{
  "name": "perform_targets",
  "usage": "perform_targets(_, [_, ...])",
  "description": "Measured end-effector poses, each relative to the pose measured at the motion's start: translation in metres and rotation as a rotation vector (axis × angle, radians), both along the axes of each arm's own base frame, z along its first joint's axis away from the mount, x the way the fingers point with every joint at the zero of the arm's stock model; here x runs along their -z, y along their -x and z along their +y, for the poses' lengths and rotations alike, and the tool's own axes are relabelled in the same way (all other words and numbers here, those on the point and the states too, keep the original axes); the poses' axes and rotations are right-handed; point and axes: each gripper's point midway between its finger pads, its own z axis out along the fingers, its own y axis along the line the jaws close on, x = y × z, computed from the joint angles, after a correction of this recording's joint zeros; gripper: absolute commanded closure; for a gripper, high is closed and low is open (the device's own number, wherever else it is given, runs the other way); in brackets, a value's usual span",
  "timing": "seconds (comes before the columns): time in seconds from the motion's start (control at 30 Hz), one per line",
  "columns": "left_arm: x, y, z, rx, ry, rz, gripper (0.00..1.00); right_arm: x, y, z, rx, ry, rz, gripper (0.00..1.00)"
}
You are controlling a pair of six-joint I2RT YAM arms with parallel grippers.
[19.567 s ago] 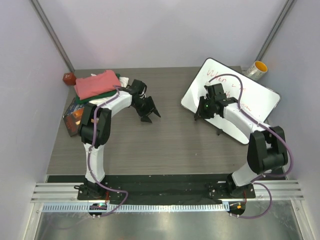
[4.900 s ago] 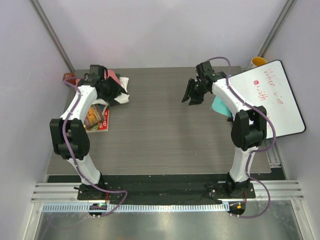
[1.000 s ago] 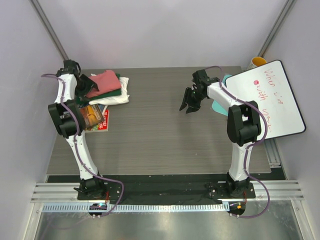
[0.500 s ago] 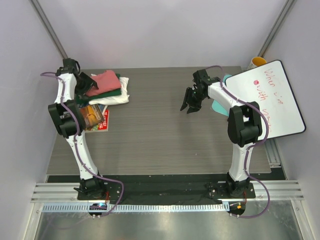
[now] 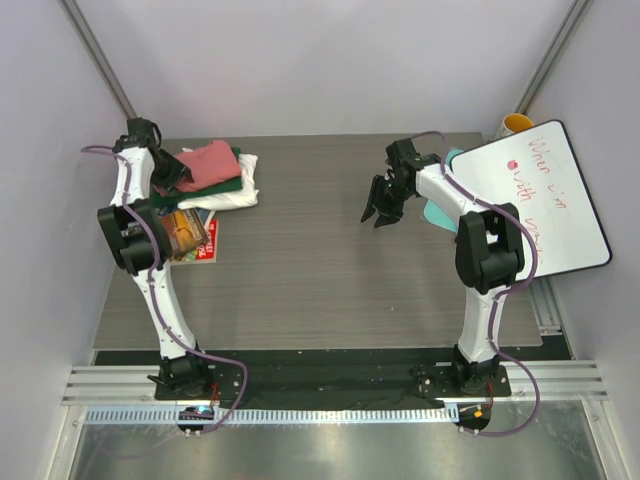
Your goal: Fold and stack the t-shirts
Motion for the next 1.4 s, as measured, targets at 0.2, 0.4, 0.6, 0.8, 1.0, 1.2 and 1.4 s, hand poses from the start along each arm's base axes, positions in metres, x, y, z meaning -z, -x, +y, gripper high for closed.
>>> perform_targets(0.2, [0.022, -0.001, 0.0, -0.009, 0.015, 0.034, 1.0, 0.0, 0.001, 0.0, -0.002, 0.002, 0.003, 0.53])
perform_targets(0.4, [0.018, -0.002, 0.0, 0.0, 0.003, 0.008, 1.0, 0.0, 0.002, 0.0, -0.002, -0.001, 0.007, 0.53])
perform_targets(0.6, [-0.021, -0.007, 0.001, 0.005, -0.026, -0.082, 1.0, 0.0, 0.002, 0.001, -0.002, -0.005, 0.01, 0.53])
perform_targets(0.8, [-0.088, -0.007, -0.01, 0.015, -0.045, -0.218, 1.0, -0.001, 0.003, 0.003, -0.006, -0.014, 0.013, 0.53])
perform_targets(1.0, [-0.151, 0.008, -0.051, 0.091, -0.054, -0.338, 1.0, -0.001, 0.005, 0.006, -0.015, -0.023, 0.015, 0.53])
perform_targets(1.2, [-0.157, 0.036, -0.13, 0.264, -0.022, -0.343, 1.0, 0.001, 0.008, 0.007, -0.019, -0.025, 0.025, 0.54])
perform_targets(1.4, [-0.128, 0.082, -0.235, 0.506, 0.042, -0.262, 1.0, 0.007, 0.013, 0.005, -0.018, -0.018, 0.04, 0.54])
